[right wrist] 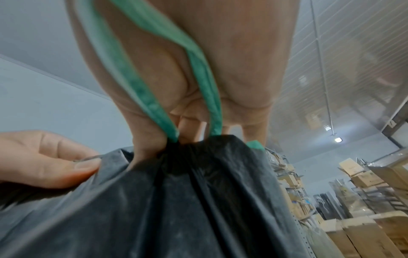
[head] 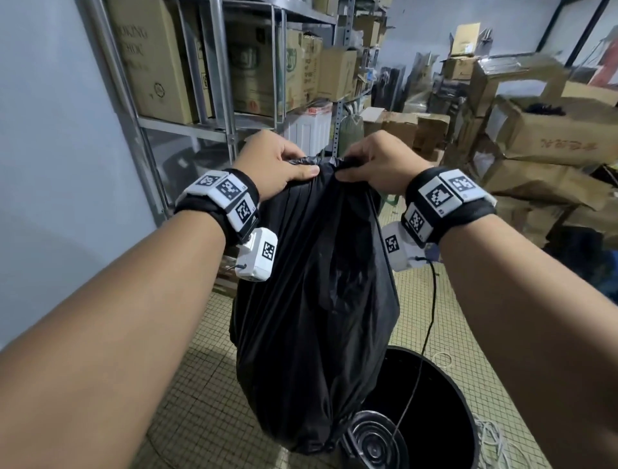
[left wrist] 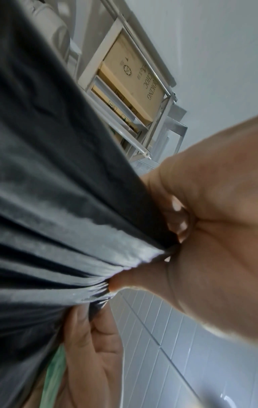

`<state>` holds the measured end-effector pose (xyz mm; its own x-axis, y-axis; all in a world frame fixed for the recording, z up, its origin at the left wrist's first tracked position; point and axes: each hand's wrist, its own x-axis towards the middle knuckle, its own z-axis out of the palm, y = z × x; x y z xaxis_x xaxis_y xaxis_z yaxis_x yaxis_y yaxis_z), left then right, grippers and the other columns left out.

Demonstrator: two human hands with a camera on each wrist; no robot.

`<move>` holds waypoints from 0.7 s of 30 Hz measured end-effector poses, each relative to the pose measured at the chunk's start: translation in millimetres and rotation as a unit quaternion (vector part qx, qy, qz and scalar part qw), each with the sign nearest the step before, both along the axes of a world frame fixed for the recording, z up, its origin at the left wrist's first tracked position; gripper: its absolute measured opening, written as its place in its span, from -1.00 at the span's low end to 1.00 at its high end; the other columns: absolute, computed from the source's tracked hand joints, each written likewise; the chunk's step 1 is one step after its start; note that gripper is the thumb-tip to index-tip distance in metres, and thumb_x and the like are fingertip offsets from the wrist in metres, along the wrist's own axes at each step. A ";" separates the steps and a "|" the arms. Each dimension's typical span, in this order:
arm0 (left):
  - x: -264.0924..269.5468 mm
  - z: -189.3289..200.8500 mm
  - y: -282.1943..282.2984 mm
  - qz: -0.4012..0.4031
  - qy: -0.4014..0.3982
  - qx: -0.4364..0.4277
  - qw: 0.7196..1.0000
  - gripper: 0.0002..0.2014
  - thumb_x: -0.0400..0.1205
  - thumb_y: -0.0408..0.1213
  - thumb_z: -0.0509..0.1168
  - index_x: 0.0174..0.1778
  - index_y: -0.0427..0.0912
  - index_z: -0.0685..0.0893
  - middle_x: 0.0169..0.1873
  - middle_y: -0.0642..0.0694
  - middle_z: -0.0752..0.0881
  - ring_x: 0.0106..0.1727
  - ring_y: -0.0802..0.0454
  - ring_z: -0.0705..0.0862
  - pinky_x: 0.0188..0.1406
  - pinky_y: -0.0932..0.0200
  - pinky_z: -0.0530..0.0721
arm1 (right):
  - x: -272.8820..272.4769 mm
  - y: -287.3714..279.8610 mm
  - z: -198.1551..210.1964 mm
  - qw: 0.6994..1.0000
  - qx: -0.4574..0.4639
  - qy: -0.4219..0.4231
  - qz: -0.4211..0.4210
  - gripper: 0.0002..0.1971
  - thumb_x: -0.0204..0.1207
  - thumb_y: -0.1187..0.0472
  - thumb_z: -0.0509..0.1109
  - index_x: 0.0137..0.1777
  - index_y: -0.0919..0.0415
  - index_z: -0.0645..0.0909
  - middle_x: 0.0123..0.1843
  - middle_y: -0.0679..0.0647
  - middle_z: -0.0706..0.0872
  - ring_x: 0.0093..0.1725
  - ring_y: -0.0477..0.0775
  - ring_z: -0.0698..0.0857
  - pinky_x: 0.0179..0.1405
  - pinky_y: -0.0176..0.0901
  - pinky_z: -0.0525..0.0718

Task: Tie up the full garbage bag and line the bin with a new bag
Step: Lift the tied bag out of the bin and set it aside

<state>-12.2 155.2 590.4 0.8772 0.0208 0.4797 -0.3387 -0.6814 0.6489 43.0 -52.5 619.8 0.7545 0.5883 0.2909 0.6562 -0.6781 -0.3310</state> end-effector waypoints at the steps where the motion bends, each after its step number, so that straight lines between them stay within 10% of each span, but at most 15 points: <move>1: 0.4 -6.1 8.3 -0.001 0.009 0.007 1.000 -0.81 0.52 -0.17 0.58 -0.25 -0.22 0.84 -0.46 -0.04 0.67 -0.53 0.35 0.45 -0.43 0.43 0.42 | 0.5 8.9 -8.1 1.000 0.000 0.009 0.001 -0.86 0.54 0.16 0.55 -0.05 0.25 0.78 -0.23 0.06 0.71 -0.25 -0.01 0.59 -0.28 -0.23 0.42; 11: 35.9 -93.9 84.5 0.023 0.100 0.042 0.994 -0.89 0.54 -0.16 0.57 -0.19 -0.12 0.85 -0.35 -0.04 0.76 -0.31 0.11 0.62 -0.30 0.33 0.49 | 35.5 89.3 -110.8 0.995 0.021 0.095 -0.019 -0.90 0.54 0.17 0.53 -0.04 0.20 0.78 -0.20 0.07 0.74 -0.14 0.10 0.67 -0.20 -0.17 0.46; 15: 65.7 -134.9 112.0 0.022 0.143 0.050 0.988 -0.90 0.55 -0.19 0.56 -0.19 -0.14 0.86 -0.45 0.01 0.70 -0.41 0.30 0.54 -0.35 0.32 0.47 | 66.7 119.2 -160.2 0.991 0.025 0.131 -0.028 -0.83 0.56 0.17 0.50 -0.01 0.28 0.77 -0.11 0.22 0.79 -0.07 0.23 0.71 -0.05 0.02 0.64; 21: 128.6 -196.9 146.9 0.014 0.216 0.062 0.974 -0.87 0.56 -0.16 0.54 -0.09 -0.13 0.88 -0.28 -0.09 0.84 -0.14 -0.04 0.78 -0.11 0.13 0.59 | 127.0 151.0 -223.5 0.980 0.034 0.195 -0.018 -0.87 0.57 0.18 0.49 -0.07 0.26 0.75 -0.23 0.09 0.71 -0.17 0.08 0.63 -0.21 -0.07 0.43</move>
<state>116.4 302.1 393.4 0.9977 0.0128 0.0659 -0.0324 -0.7683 0.6392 170.0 98.5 396.4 0.8360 0.5486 0.0126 0.4464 -0.6666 -0.5970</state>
